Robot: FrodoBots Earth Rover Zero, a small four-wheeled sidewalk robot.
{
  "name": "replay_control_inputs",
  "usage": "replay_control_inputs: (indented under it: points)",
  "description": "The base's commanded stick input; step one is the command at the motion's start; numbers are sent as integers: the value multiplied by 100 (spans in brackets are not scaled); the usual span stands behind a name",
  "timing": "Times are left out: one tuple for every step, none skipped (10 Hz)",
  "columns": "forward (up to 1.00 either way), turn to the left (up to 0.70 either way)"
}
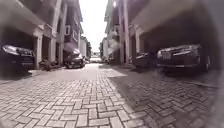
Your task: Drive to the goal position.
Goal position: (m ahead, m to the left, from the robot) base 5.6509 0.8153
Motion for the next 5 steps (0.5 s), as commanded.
replay_control_inputs:
  points:
    - [85, 0]
    - [85, 0]
    - [85, 0]
    - [85, 0]
    - [85, 0]
